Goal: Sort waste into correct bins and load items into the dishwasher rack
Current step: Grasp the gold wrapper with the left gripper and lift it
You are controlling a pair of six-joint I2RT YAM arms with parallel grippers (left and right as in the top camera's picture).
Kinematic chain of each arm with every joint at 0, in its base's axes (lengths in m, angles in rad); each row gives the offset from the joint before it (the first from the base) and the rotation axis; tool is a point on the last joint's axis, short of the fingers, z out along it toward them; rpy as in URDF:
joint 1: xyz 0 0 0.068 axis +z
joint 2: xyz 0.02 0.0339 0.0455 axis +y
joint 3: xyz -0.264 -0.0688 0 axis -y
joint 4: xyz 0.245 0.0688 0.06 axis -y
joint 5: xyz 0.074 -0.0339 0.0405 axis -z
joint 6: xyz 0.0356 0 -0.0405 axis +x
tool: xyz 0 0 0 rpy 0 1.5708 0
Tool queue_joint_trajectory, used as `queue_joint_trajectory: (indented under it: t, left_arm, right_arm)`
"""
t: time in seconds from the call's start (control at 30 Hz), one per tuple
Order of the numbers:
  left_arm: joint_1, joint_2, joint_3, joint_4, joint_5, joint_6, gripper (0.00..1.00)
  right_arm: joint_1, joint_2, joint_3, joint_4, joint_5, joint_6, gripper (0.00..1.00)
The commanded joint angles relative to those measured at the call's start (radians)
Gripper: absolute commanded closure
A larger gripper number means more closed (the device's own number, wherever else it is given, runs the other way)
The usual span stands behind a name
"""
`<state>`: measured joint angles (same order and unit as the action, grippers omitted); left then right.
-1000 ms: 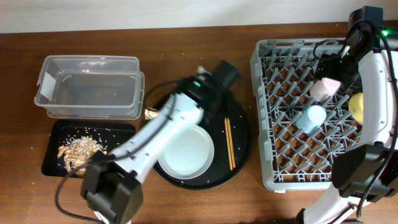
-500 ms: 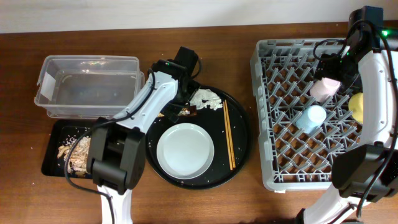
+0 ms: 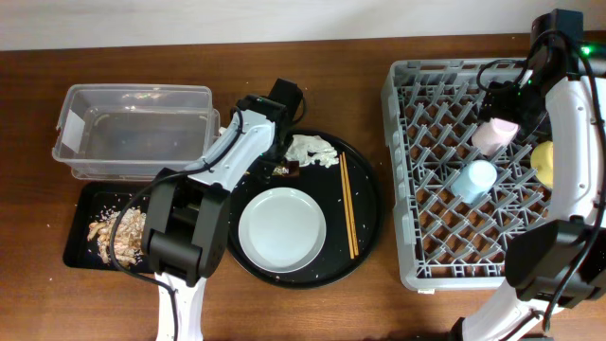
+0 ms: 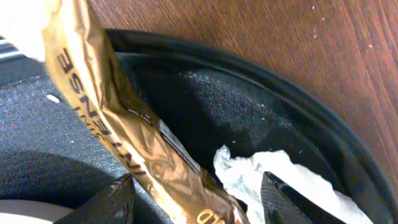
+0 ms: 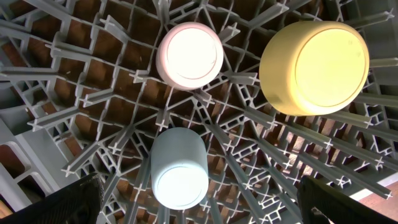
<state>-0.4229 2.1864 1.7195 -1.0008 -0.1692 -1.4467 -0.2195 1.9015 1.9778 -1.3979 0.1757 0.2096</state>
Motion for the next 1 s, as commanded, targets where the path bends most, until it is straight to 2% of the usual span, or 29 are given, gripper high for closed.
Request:
queue_joint_trajectory:
  t: [0.0,0.07,0.23,0.27,0.3,0.4,0.53,0.67,0.83,0.97]
  left_arm:
    - [0.001,0.016,-0.02,-0.002,-0.03,-0.02,0.37]
    - [0.0,0.018,-0.035,-0.002,-0.03,-0.023,0.39]
    - [0.0,0.02,-0.038,-0.011,-0.031,-0.022,0.58]
    - [0.0,0.02,-0.038,-0.013,-0.03,-0.022,0.67]
    - [0.0,0.02,-0.038,-0.014,-0.03,-0.022,0.72]
    - [0.0,0.015,-0.037,-0.04,-0.03,-0.017,0.75]
    - [0.0,-0.025,-0.035,-0.078,-0.03,-0.014,0.99]
    - [-0.001,-0.114,-0.035,-0.077,-0.03,0.006,0.99]
    - [0.0,-0.319,-0.035,-0.074,-0.039,0.054,0.98]
    - [0.038,-0.411,-0.035,-0.07,-0.2,0.053,0.98]
  right_arm:
    - [-0.003,0.003,0.001,0.0,0.013,0.009,0.02]
    - [-0.003,0.003,0.001,0.0,0.013,0.009,0.02]
    - [-0.003,0.003,0.001,0.0,0.013,0.009,0.02]
    - [-0.003,0.003,0.001,0.0,0.013,0.009,0.02]
    - [-0.003,0.003,0.001,0.0,0.013,0.009,0.02]
    - [-0.003,0.003,0.001,0.0,0.013,0.009,0.02]
    - [-0.003,0.003,0.001,0.001,0.013,0.009,0.01]
    - [-0.003,0.003,0.001,0.0,0.013,0.009,0.02]
    - [-0.003,0.003,0.001,0.0,0.013,0.009,0.02]
    - [-0.003,0.003,0.001,0.0,0.013,0.009,0.02]
